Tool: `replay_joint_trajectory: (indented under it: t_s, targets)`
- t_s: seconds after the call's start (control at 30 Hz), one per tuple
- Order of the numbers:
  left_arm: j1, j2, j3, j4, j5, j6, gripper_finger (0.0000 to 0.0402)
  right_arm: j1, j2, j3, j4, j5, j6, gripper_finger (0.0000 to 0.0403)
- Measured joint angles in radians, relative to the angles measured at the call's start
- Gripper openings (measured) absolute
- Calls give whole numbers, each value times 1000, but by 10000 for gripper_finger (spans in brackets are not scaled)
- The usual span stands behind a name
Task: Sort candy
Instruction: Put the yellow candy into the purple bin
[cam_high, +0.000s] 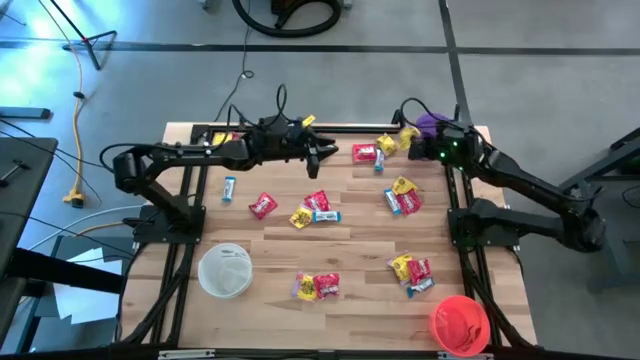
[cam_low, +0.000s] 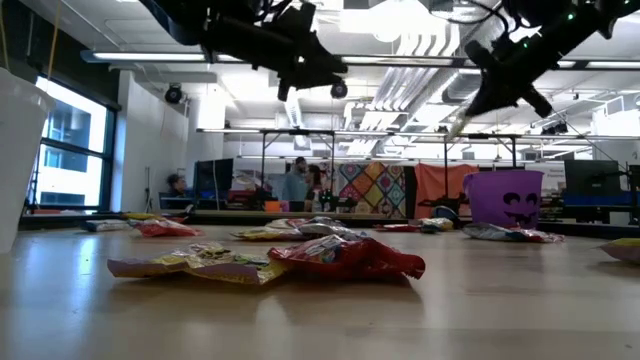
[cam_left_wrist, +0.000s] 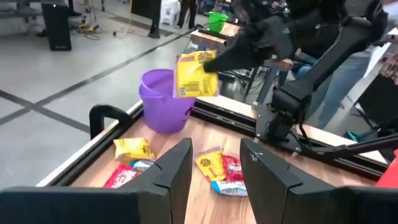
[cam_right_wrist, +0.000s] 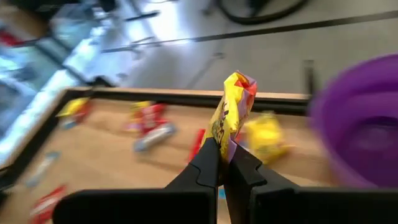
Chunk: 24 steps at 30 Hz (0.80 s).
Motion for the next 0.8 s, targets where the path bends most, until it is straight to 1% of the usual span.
replay_joint_trajectory:
  t_s: [0.13, 0.23, 0.4, 0.47, 0.6, 0.7, 0.8]
  targets:
    - [0, -21, -51, 16, -12, -33, 122, -64, 11, 0, -20, 62, -19, 2]
    - [-4, -38, -68, 19, -34, -43, 122, -95, 10, 36, -67, 101, -40, 2]
    - [-5, -66, -81, 20, -43, -44, 122, -135, 24, 157, -260, 210, -96, 2]
    - [-5, -73, -86, 20, -44, -44, 122, -162, 50, 176, -312, 242, -109, 2]
    - [-4, -76, -95, 3, -53, -38, 122, -213, 135, 169, -321, 215, -100, 2]
    - [-3, -76, -95, -17, -55, -34, 122, -227, 216, 169, -321, 222, -73, 2]
    - [-3, -76, -95, -50, -56, -19, 122, -232, 274, 175, -337, 280, -45, 2]
